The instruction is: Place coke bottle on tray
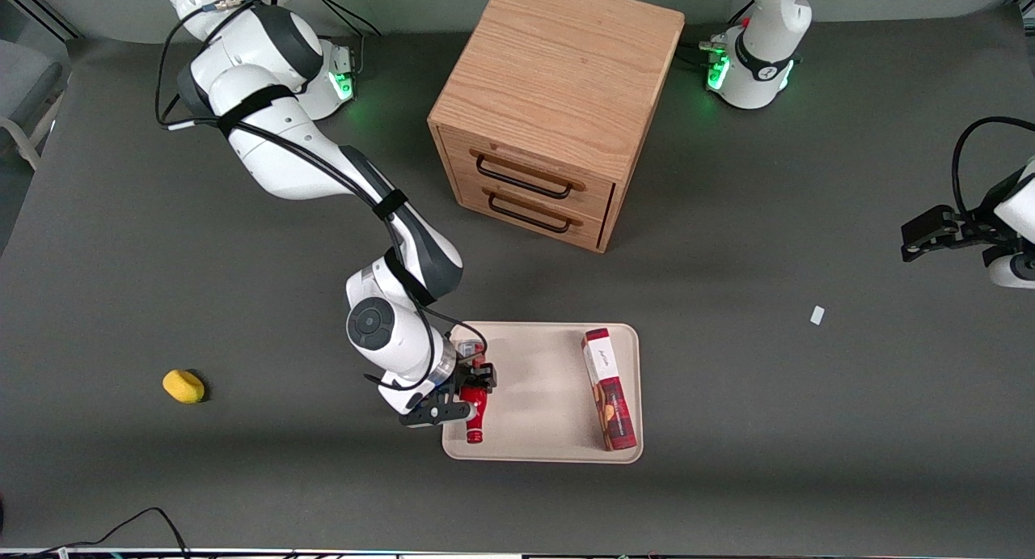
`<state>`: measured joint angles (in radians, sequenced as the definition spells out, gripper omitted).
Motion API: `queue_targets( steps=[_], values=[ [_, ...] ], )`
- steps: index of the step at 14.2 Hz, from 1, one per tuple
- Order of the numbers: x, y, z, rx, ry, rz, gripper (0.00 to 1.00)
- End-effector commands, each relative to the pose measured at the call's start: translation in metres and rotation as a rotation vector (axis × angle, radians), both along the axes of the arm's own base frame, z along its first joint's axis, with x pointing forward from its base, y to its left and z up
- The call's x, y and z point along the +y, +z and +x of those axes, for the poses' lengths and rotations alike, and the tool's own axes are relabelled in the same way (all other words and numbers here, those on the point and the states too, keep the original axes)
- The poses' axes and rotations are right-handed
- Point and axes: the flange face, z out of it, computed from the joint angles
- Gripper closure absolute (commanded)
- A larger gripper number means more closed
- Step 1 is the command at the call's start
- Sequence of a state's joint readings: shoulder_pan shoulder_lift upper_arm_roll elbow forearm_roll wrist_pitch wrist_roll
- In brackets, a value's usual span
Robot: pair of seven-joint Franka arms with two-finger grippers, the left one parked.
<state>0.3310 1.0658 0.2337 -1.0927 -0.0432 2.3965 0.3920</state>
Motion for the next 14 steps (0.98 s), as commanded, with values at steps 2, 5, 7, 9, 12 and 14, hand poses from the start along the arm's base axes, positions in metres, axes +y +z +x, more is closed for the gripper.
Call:
queue_targets(
  steps=[2, 5, 7, 9, 12, 14],
  values=[
    [0.002, 0.004, 0.005, -0.027, -0.025, 0.019, 0.32],
    [0.002, 0.004, 0.005, -0.033, -0.025, 0.019, 0.00],
    [0.001, 0.002, 0.004, -0.052, -0.028, 0.028, 0.00],
    [-0.003, 0.009, 0.007, -0.060, -0.033, 0.030, 0.00],
    [-0.026, 0.042, 0.004, -0.064, -0.033, 0.007, 0.00],
    [-0.066, 0.075, 0.000, -0.057, -0.062, -0.020, 0.00]
  ],
)
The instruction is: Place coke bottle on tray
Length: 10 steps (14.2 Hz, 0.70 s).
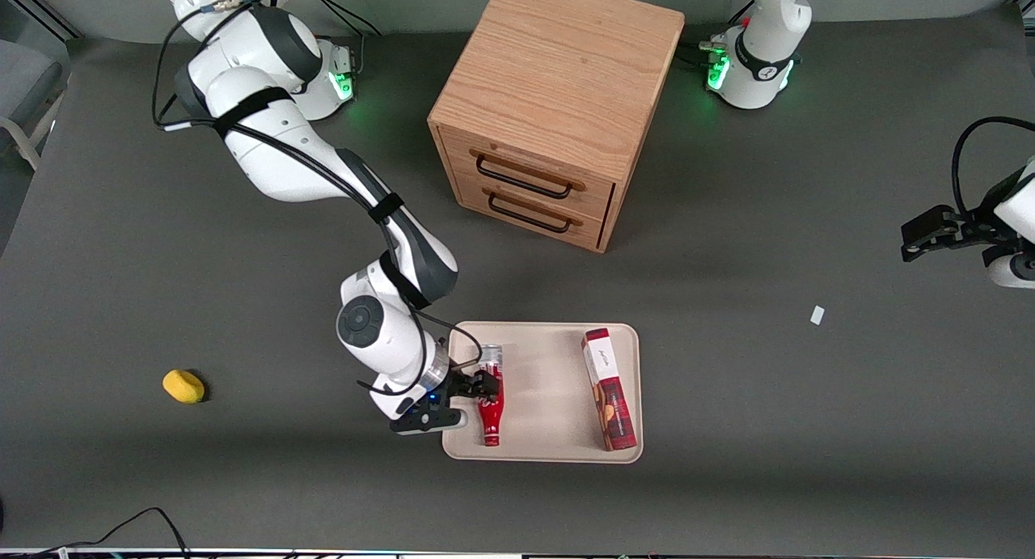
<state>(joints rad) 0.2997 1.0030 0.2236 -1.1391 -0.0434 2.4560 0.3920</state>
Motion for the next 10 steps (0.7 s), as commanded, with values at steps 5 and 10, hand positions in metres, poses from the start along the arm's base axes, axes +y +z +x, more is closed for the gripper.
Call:
queue_targets(
  steps=[5, 10],
  values=[
    [-0.140, 0.144, -0.046, 0.133, -0.096, -0.189, 0.00],
    [-0.238, 0.209, -0.092, 0.193, -0.039, -0.284, 0.00]
  ],
)
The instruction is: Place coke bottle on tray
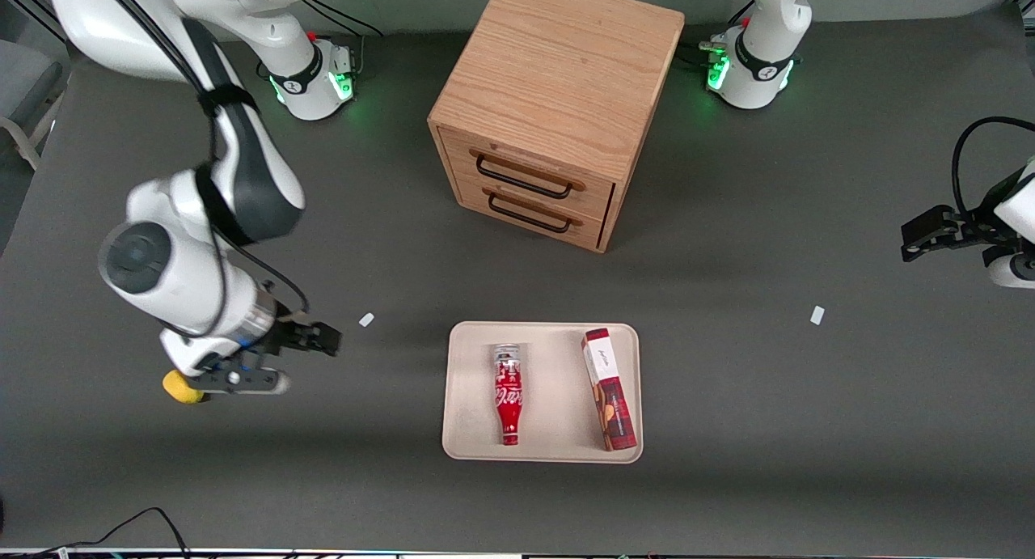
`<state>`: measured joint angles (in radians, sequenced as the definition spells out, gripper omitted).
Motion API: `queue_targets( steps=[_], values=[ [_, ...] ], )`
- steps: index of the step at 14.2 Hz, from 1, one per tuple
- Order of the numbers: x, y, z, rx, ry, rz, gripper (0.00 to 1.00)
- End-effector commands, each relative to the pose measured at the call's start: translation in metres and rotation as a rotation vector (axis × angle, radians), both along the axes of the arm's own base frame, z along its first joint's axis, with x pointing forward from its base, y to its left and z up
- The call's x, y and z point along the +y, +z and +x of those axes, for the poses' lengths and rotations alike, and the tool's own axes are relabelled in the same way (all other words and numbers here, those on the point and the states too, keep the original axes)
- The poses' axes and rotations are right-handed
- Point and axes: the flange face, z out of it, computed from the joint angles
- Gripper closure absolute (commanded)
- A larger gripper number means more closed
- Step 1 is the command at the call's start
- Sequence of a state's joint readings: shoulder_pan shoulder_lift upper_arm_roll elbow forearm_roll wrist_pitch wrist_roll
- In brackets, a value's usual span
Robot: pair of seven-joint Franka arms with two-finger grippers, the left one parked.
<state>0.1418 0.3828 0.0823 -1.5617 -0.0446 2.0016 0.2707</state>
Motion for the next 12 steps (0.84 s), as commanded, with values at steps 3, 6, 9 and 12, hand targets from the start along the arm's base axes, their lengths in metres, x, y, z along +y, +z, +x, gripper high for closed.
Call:
queue_targets(
  steps=[3, 6, 9, 12],
  values=[
    [-0.072, 0.033, -0.068, -0.003, 0.029, -0.027, 0.00],
    [-0.101, 0.053, -0.090, -0.016, -0.002, -0.022, 0.00],
    [-0.112, 0.070, -0.093, -0.028, -0.033, 0.009, 0.00],
    [-0.113, 0.071, -0.090, -0.028, -0.045, 0.032, 0.00]
  ],
)
